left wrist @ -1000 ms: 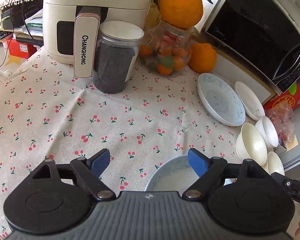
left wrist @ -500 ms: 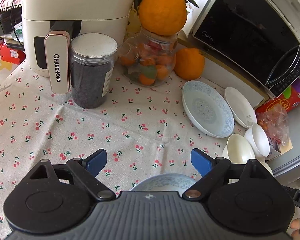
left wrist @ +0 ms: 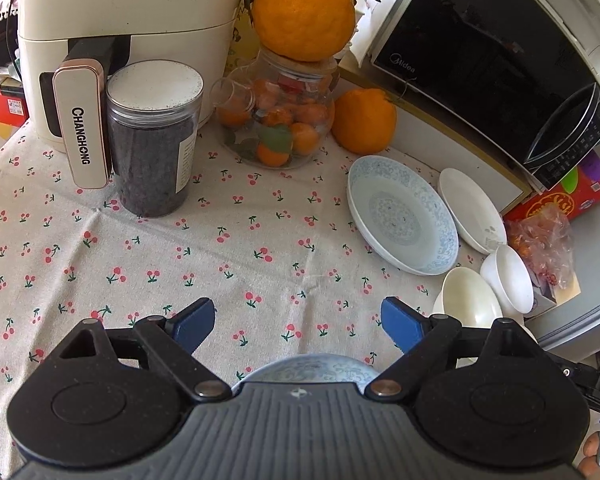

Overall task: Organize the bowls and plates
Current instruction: 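Reach the left gripper to the second blue-patterned plate and grasp its rim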

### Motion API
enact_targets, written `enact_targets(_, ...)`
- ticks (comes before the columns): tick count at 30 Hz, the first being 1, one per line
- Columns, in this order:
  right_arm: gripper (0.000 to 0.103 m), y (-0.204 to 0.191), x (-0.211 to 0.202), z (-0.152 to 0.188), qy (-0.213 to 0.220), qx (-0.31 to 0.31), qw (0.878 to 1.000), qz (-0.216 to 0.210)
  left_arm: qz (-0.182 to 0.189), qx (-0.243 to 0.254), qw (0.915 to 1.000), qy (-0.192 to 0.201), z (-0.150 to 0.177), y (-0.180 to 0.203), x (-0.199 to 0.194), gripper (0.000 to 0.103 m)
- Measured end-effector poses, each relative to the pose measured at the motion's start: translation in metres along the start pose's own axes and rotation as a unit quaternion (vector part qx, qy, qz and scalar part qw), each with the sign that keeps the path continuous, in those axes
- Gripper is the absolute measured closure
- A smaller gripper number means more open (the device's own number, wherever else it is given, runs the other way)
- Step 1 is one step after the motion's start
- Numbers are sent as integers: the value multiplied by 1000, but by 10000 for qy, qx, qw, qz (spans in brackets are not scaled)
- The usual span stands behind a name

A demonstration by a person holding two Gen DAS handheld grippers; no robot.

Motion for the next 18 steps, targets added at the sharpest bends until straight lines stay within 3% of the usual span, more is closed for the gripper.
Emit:
enact_targets(9, 30, -4, 5, -1, -77, 111, 9998, -140, 62, 34, 10000, -28, -6, 7, 1, 14)
enact_targets(18, 30, 1, 19, -37, -40, 359, 9989, -301, 170, 207, 9996, -54, -24, 41, 21, 18)
Point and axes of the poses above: each gripper's, at about its wrist camera, not at the fingertips, and x roughly the way its jaws point, y to its right, z to its underside, the point moved 8 cm from there along x, roughly the way its jaws point, and after that the axes turned 2 degrees about -z, right-handed, at the moved point
